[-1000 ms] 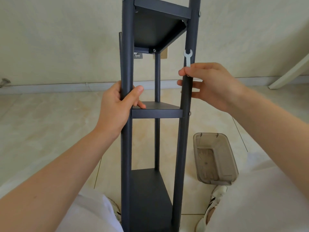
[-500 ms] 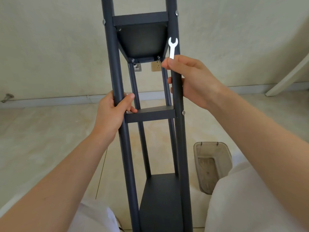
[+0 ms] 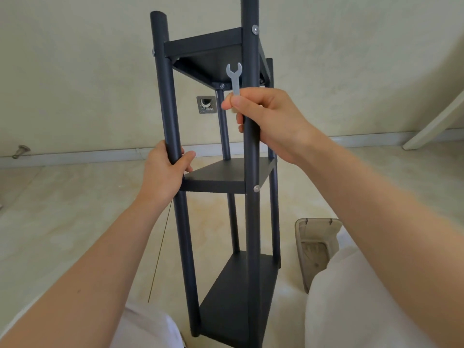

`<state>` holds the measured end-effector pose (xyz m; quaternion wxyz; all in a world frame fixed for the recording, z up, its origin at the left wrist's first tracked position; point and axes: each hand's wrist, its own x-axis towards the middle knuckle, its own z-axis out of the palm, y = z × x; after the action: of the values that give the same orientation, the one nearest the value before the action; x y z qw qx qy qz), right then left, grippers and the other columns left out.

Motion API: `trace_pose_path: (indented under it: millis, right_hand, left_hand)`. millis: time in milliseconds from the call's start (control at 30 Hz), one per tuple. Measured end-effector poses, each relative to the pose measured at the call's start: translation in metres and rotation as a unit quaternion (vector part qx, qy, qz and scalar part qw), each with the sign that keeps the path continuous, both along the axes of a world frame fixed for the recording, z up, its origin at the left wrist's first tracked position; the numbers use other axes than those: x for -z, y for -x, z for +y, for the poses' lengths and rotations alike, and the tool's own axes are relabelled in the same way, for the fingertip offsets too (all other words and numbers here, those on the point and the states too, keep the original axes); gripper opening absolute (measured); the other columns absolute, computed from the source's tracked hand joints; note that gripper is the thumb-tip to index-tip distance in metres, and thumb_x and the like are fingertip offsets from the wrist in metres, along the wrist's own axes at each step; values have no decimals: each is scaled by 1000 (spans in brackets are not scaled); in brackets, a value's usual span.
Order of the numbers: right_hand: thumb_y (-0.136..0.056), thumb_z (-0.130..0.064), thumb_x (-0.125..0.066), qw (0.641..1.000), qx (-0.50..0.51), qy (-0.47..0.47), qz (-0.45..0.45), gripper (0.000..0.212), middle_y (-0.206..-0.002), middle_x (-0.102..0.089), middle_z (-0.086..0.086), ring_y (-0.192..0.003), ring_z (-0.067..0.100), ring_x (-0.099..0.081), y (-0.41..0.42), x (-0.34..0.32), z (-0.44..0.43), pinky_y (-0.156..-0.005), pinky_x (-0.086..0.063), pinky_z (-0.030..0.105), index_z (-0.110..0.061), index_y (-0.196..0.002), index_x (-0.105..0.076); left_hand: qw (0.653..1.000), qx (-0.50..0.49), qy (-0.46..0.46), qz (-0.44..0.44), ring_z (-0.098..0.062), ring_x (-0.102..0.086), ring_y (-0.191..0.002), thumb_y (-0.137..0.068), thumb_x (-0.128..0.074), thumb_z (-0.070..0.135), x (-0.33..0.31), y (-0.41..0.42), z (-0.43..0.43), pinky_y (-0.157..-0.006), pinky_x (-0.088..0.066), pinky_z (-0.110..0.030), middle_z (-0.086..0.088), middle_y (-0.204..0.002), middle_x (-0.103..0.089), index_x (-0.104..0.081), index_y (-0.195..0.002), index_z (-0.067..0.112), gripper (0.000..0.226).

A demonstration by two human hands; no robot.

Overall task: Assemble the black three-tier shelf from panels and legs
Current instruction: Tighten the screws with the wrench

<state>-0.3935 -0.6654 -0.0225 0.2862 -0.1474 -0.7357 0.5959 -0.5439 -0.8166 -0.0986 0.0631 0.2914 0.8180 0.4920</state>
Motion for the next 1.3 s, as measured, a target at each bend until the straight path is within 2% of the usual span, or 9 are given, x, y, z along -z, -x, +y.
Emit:
trace_pose_path:
  millis: [167, 300, 400, 533, 667, 733, 833, 967, 1300]
  right_hand:
    - [-99, -19, -59, 1000, -13, -21, -2, 21, -69, -63, -19, -71, 8, -55, 3, 1, -8, -67, -45, 13, -22, -88, -76]
    - [-98, -18, -60, 999, -24, -44, -1, 21, -82, -64, -6, -77, 4, -59, 2, 1, -12, -98, -48, 28, -25, -87, -76]
    - [-99, -18, -59, 997, -40, -68, -12, 19, -89, -70, -25, -91, -13, -59, 2, -2, -15, -86, -41, 3, -24, -92, -75]
    - [-99, -18, -59, 992, -37, -114, -33, 17, -101, -71, -14, -101, -11, -59, 3, -4, -17, -79, -25, -10, -21, -96, -76]
    - [-99, -18, -59, 990, -40, -135, -29, 17, -94, -71, -12, -87, -18, -54, 2, -6, -20, -88, -31, -1, -20, -96, -76]
    - [-98, -19, -59, 989, -34, -139, -27, 17, -96, -74, -6, -88, -19, -52, 1, -7, -21, -110, -29, 19, -18, -98, -76]
    - [-98, -17, -59, 990, -29, -134, -21, 17, -91, -70, -17, -87, -23, -53, 1, -9, -23, -118, -24, 41, -16, -99, -76]
    - [-98, -13, -60, 991, -20, -129, -2, 17, -85, -66, -26, -87, -25, -53, 5, -8, -27, -117, -24, 40, -13, -101, -76]
    - [-97, -12, -60, 993, 16, -113, 21, 17, -97, -71, -11, -88, -20, -53, 15, -5, -31, -115, -31, 41, -9, -103, -76]
  left_hand:
    - [999, -5, 17, -35, -7, -64, -75, -98, -64, 28, 1, 6, 4, -67, -47, -27, 2, -79, -68, -54, -102, 17, 16]
    - [999, -27, 25, -7, -17, -60, -85, -99, -63, 25, -3, 5, 6, -72, -48, -29, -2, -98, -62, -50, -117, 12, 26]
    - [991, -65, -1, 113, -22, -49, -113, -96, -65, 16, -11, -5, 4, -96, -44, -35, -5, -127, -52, -48, -134, 13, 42]
    - [990, -26, -78, 114, -6, -51, -111, -93, -63, 12, -30, -27, -2, -91, -40, -11, 9, -120, -51, -61, -121, 23, 29]
    - [984, 143, -93, -44, 3, -67, -99, -97, -59, 12, -46, -40, -9, -82, -47, -6, 12, -97, -76, -72, -100, 24, 18]
    - [978, 183, -70, -68, 2, -68, -100, -98, -58, 13, -46, -44, -11, -85, -47, -10, 11, -96, -77, -72, -101, 24, 18]
    - [968, 214, -53, -119, -4, -71, -101, -97, -63, 18, -43, -52, -8, -96, -48, -28, 8, -98, -78, -69, -110, 26, 16]
    - [961, 243, -38, -124, -13, -75, -91, -93, -71, 20, -38, -65, 0, -87, -56, -26, -1, -97, -78, -60, -117, 19, 27]
    - [949, 260, -68, -162, -19, -76, -86, -95, -66, 9, -41, -67, 3, -71, -60, -23, -8, -106, -74, -54, -118, 12, 26]
